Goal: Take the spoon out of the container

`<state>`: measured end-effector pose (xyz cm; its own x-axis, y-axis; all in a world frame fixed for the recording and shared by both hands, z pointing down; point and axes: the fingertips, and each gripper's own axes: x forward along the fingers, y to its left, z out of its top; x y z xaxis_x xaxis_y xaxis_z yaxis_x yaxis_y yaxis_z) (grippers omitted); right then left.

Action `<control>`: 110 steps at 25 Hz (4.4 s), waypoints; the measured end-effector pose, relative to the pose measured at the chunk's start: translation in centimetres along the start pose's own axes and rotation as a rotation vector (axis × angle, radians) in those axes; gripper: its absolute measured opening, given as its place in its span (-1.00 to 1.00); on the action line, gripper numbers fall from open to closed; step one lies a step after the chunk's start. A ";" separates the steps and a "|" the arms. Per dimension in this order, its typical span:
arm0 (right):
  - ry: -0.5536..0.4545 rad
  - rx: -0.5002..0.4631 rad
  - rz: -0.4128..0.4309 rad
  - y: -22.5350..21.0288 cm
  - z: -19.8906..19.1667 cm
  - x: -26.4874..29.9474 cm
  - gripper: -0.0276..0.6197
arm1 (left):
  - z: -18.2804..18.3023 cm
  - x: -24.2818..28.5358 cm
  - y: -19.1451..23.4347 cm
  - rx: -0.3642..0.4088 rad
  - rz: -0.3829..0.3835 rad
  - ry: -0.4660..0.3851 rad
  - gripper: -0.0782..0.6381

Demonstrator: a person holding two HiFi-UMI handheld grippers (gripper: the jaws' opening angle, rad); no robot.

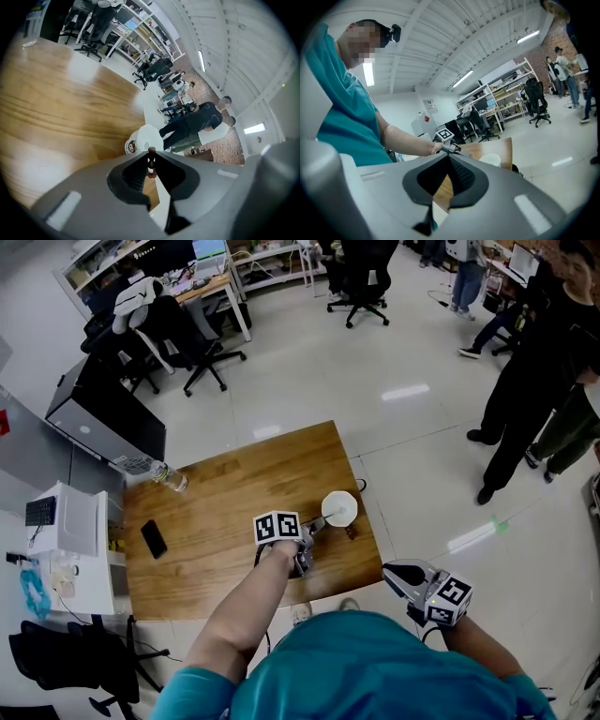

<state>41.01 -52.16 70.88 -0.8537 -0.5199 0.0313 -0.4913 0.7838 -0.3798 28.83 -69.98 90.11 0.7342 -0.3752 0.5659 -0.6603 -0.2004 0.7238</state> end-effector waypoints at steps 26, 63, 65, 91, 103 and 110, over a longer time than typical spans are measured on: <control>-0.069 -0.086 0.171 26.5 -4.5 19.1 -0.91 | -11.2 -47.3 1.9 0.144 -0.318 -0.285 -0.65; -0.091 -0.178 0.169 73.6 -14.8 21.7 -0.91 | -42.7 -89.1 4.5 -0.266 -0.379 -0.296 -0.65; -0.122 -0.132 0.179 75.9 -15.2 25.3 -0.91 | -40.2 -93.0 5.9 0.076 -0.455 -0.325 -0.65; -0.029 -0.163 0.240 77.5 -14.7 32.9 -0.91 | -37.8 -99.7 8.2 0.859 -0.205 -0.807 -0.65; -0.016 -0.209 0.219 77.8 -15.1 32.9 -0.91 | -38.9 -99.2 8.2 0.891 -0.199 -0.781 -0.65; -0.014 -0.217 0.225 78.3 -15.2 33.3 -0.91 | -39.1 -99.7 8.1 0.901 -0.201 -0.782 -0.65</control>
<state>-28.54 -2.93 56.27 -0.9435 -0.3284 -0.0443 -0.3168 0.9332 -0.1697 -43.53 1.20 55.01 0.7478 -0.6485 -0.1422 -0.6474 -0.7598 0.0602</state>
